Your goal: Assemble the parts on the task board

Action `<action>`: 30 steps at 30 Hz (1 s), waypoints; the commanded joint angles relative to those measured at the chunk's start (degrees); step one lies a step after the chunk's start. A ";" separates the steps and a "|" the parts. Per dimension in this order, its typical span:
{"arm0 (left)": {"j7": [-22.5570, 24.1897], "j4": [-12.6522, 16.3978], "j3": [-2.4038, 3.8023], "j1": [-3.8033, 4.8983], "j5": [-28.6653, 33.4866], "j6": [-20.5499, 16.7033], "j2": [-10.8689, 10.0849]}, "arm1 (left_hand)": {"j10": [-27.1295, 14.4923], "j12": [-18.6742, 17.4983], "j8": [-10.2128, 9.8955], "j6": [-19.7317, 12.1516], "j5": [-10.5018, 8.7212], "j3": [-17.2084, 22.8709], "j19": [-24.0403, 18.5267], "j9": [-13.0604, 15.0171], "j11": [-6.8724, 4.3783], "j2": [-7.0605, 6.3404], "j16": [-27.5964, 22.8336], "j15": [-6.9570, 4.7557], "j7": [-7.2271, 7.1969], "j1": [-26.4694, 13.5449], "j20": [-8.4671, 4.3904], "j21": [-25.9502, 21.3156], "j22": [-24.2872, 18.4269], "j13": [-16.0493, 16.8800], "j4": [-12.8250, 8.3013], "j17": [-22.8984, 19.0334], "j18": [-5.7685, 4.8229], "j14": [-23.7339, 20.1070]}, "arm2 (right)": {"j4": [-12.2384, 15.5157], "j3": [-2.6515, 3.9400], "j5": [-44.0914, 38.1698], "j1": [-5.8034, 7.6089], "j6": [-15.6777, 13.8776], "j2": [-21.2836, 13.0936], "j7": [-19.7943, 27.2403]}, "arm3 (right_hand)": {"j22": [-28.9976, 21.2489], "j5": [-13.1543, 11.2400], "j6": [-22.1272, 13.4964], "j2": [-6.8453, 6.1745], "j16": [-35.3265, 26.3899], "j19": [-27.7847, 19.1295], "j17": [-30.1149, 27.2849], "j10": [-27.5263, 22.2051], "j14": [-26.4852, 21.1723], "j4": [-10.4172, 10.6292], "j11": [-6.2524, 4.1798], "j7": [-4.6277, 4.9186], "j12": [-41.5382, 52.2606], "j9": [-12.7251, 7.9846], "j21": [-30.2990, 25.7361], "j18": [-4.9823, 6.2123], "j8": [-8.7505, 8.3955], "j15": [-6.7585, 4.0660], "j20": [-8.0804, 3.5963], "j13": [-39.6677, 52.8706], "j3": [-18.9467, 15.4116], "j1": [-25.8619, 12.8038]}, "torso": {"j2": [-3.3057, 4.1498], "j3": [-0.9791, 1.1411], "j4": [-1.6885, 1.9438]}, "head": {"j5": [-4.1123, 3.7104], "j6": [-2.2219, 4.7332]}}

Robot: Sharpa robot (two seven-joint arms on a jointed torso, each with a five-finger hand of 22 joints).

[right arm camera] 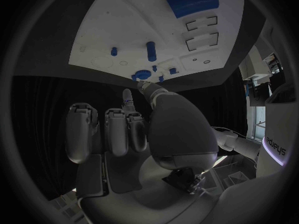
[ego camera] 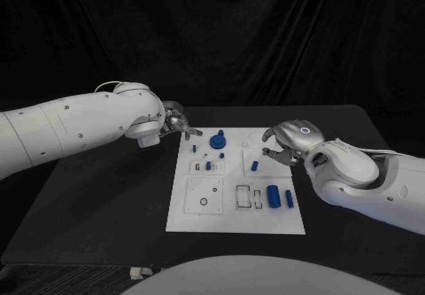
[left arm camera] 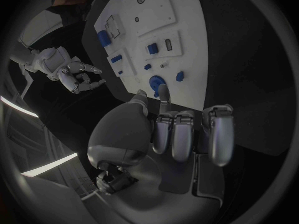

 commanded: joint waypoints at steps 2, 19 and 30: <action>2.76 -2.90 0.00 -0.99 0.03 4.23 1.50 | 5.95 0.20 1.63 -0.60 -0.34 -0.71 2.66 2.32 -0.62 0.33 0.15 -0.42 -0.21 1.10 -0.43 -0.07 12.85 15.04 -0.03 15.07 -0.82 5.95 | 0.10 0.02 -0.22 -0.11 -2.12 -0.18 0.76 | 12.18 0.44 0.39 0.02 -0.20 2.21 2.33 6.01 3.64 0.35 -0.22 -0.09 0.20 -0.08 -0.08 -0.07 -0.01 -0.17 0.02 15.09 0.19 -0.73 | 0.15 -0.02 0.01 | -0.05 0.01; 5.06 -12.10 0.01 -4.18 -6.27 5.10 6.83 | 5.95 0.20 1.90 -1.04 -0.80 -0.96 2.49 3.13 -0.62 0.52 0.15 -0.44 -0.21 1.18 -0.46 -0.34 12.75 15.04 0.00 15.07 -0.75 5.95 | 0.21 0.02 -0.19 -0.11 -3.22 -0.58 1.29 | 12.16 1.11 0.52 0.13 -0.22 2.20 2.27 6.01 3.65 0.64 -0.33 -0.22 0.20 -0.22 -0.14 -0.05 -0.02 -0.29 -0.09 15.09 0.38 -1.16 | 0.09 -0.01 0.01 | 0.08 0.01; 5.42 -13.96 0.01 -4.89 -6.49 4.75 7.65 | 5.95 0.20 1.68 -1.77 -0.71 -1.32 2.25 3.58 -0.51 0.54 0.15 -0.36 -0.05 1.09 -0.42 -0.72 12.63 15.04 0.05 15.07 -0.66 5.95 | 0.06 0.02 0.28 -0.12 -2.95 -0.70 1.08 | 12.17 1.22 0.53 0.15 -0.23 2.22 2.22 6.01 3.64 0.66 -0.33 -0.23 0.20 -0.24 -0.12 -0.06 -0.02 -0.30 -0.11 15.09 0.41 -1.19 | 0.06 0.00 -0.03 | 0.22 0.01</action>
